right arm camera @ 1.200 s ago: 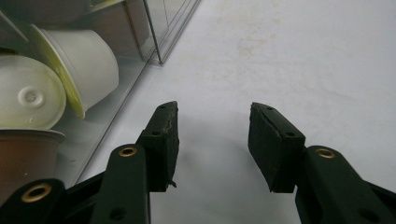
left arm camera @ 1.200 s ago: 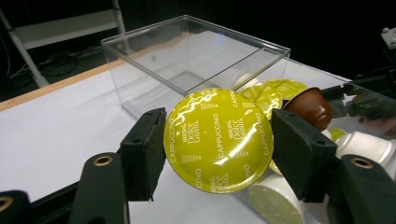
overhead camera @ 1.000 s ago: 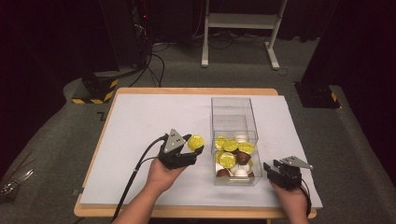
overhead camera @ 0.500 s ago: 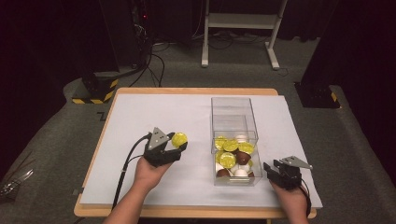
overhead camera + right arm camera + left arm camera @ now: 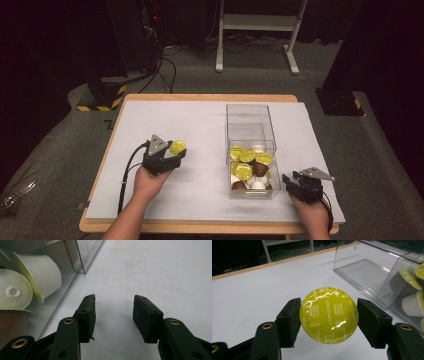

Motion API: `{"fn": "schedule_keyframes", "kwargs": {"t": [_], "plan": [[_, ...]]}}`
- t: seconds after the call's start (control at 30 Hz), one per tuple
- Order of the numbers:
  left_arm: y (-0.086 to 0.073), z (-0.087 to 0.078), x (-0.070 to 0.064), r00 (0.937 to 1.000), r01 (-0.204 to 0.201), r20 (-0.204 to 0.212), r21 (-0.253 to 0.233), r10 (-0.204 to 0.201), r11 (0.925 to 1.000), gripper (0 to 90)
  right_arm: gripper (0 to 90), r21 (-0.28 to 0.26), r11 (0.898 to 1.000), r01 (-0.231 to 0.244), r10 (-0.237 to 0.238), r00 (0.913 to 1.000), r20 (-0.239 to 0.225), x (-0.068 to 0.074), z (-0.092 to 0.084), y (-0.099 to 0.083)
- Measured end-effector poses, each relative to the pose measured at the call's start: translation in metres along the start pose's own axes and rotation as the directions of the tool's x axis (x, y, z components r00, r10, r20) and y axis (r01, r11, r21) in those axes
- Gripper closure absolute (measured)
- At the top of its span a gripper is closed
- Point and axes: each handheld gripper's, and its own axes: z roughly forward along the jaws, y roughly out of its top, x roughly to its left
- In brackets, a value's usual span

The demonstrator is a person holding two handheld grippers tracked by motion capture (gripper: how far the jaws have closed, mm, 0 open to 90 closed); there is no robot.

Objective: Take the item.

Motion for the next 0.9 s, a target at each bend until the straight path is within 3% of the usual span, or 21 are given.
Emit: {"fn": "schedule_keyframes", "kwargs": {"t": [0.5, 0.57, 0.6, 0.63, 0.9], "plan": [[-0.003, 0.012, 0.036, 0.9955, 0.018, -0.094, 0.039, -0.014, 0.9991, 38.0, 53.1, 0.000, 1.000, -0.005, 0.005, 1.0000, 0.000, 0.000, 0.000, 0.000], [-0.005, 0.015, 0.039, 0.9938, 0.025, -0.110, 0.038, -0.021, 0.9990, 38.0, 53.1, -0.002, 1.000, -0.003, 0.003, 1.0000, 0.000, 0.000, 0.000, 0.000], [-0.008, 0.016, 0.043, 0.9926, 0.011, -0.121, 0.058, -0.004, 0.9983, 38.0, 53.1, -0.002, 1.000, -0.003, 0.003, 1.0000, 0.000, 0.000, 0.000, 0.000], [-0.009, 0.018, 0.044, 0.9915, 0.028, -0.128, 0.044, -0.022, 0.9987, 38.0, 53.0, -0.001, 1.000, -0.004, 0.004, 1.0000, 0.000, 0.000, 0.000, 0.000], [-0.023, 0.022, 0.059, 0.9860, 0.037, -0.165, 0.095, -0.021, 0.9948, 38.0, 53.0, -0.002, 1.000, -0.005, 0.005, 1.0000, -0.002, 0.000, 0.000, 0.000]]}}
